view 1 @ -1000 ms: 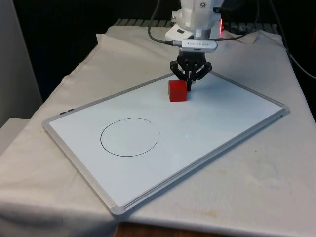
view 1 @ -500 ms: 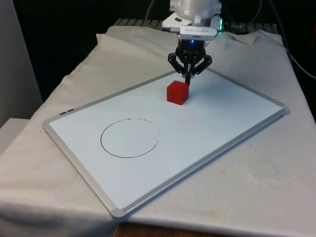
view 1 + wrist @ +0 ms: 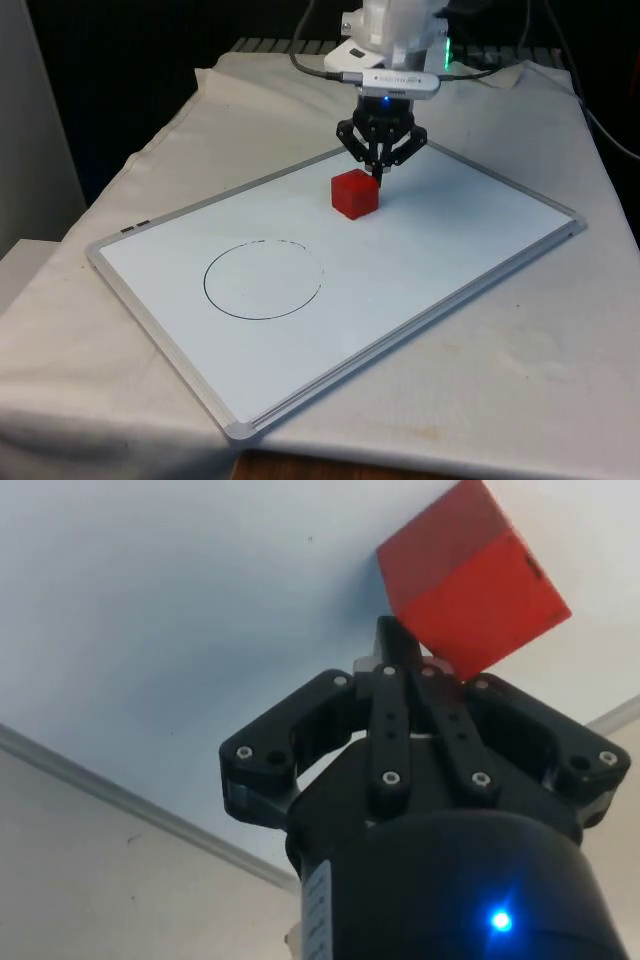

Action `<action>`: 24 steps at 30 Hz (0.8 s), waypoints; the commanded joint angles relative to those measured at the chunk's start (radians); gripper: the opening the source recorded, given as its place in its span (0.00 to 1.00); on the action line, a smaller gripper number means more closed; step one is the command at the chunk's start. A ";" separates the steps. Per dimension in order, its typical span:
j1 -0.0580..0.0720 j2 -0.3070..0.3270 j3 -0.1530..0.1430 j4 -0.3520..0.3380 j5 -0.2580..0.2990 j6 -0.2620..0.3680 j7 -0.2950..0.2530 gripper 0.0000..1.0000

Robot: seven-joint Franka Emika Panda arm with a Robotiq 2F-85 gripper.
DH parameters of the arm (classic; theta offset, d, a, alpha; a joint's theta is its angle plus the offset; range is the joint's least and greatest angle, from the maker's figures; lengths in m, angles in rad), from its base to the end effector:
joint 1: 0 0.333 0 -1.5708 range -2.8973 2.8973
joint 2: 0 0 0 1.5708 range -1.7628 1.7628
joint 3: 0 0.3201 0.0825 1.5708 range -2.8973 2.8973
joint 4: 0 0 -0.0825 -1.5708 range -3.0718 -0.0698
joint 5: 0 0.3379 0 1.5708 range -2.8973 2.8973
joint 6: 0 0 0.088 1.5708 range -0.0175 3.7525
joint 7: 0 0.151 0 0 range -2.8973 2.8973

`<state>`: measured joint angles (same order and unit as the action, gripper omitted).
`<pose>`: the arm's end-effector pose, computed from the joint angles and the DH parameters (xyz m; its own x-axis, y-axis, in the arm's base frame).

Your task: Push the cube into the marked area.

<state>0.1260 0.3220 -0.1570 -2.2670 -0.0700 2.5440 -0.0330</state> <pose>0.5084 -0.0185 0.2135 0.9967 0.0655 -0.0480 0.0694 -0.9940 0.0847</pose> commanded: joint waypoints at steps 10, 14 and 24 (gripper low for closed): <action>0.009 0.039 -0.021 0.081 -0.031 -0.048 0.044 0.00; 0.006 0.046 -0.029 0.098 -0.048 -0.069 0.059 0.00; 0.001 0.056 -0.035 0.116 -0.040 -0.113 0.059 0.00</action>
<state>0.1270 0.3780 -0.1920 -2.1510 -0.1100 2.4310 0.0260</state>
